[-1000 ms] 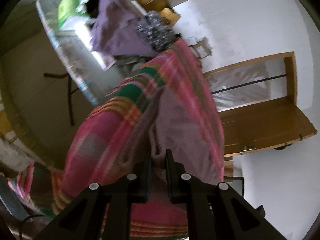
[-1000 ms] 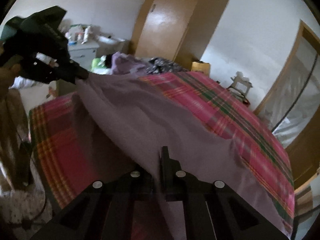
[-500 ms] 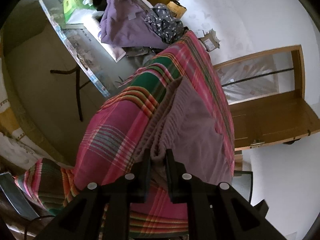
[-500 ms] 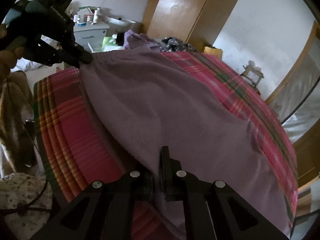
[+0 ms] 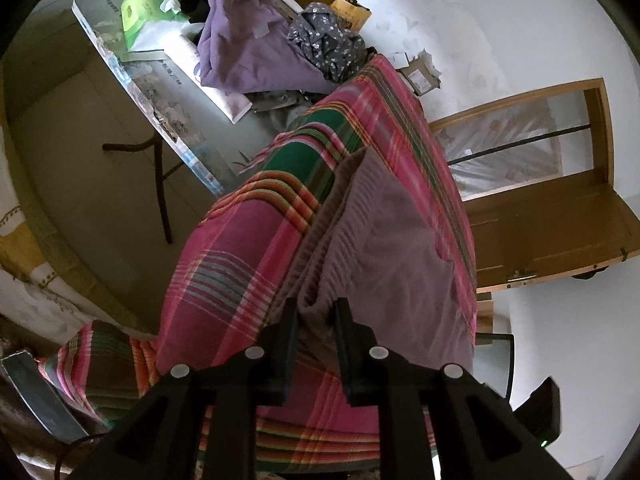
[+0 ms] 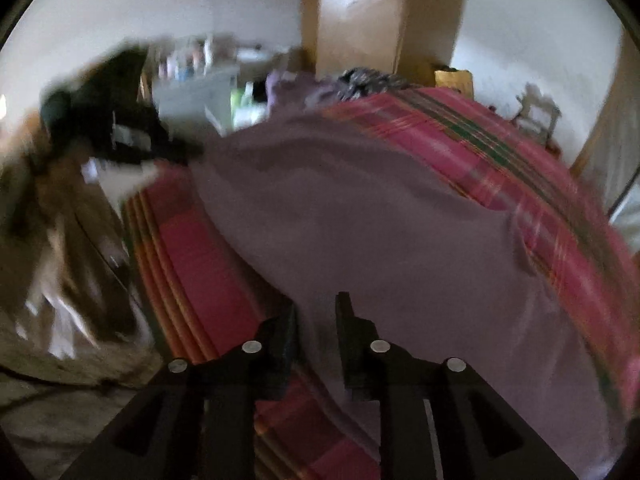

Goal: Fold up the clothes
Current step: 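Lay the garment edge down and regrasp it with the right gripper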

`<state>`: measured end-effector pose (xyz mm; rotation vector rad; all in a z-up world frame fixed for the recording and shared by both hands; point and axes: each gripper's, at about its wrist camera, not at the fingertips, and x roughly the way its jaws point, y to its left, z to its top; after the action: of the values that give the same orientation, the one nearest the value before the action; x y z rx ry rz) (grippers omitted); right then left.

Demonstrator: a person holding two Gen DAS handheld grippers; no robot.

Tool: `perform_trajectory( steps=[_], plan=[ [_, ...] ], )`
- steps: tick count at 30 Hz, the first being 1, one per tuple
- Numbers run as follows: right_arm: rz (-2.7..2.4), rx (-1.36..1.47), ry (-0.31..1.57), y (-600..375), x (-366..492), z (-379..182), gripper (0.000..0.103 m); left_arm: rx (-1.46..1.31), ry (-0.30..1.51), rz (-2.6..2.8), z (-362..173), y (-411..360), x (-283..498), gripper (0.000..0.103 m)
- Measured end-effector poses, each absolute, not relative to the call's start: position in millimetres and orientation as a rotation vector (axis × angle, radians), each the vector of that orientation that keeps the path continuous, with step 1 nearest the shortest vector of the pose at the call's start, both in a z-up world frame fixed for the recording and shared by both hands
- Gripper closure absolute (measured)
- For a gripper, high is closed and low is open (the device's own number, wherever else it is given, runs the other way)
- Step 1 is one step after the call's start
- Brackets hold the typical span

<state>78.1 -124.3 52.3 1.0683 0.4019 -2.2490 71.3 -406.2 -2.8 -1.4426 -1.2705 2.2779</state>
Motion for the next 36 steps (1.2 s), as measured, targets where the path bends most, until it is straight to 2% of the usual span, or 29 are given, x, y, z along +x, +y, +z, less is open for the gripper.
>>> perform_trajectory(
  steps=[5, 9, 15, 18, 21, 22, 25, 31, 36],
  plan=[
    [-2.293, 1.092, 0.137, -84, 57, 62, 0.071, -1.446, -1.261, 2.283, -3, -405, 71, 0.085],
    [-2.379, 1.129, 0.159, -75, 40, 64, 0.07, -1.468, -1.233, 2.294, 0, -403, 70, 0.085],
    [-2.453, 1.212, 0.002, -46, 1, 60, 0.067, -1.53, -1.149, 2.296, 5, -400, 72, 0.084],
    [-2.49, 1.226, 0.039, -41, -18, 59, 0.067, -1.555, -1.078, 2.311, 12, -402, 72, 0.084],
    [-2.464, 1.252, 0.035, -40, -35, 58, 0.066, -1.476, -1.086, 2.378, 30, -413, 70, 0.083],
    [-2.46, 1.262, 0.035, -40, -43, 57, 0.066, -1.462, -1.074, 2.395, 34, -414, 64, 0.082],
    [-2.451, 1.282, -0.003, -40, -60, 57, 0.065, -1.436, -1.044, 2.433, 45, -416, 43, 0.07],
    [-2.413, 1.295, -0.105, -36, -87, 56, 0.061, -1.506, -0.985, 2.376, 38, -406, -25, 0.068],
    [-2.354, 1.366, -0.176, -30, -110, 45, 0.06, -1.536, -1.045, 2.293, 25, -400, -54, 0.068]
  ],
)
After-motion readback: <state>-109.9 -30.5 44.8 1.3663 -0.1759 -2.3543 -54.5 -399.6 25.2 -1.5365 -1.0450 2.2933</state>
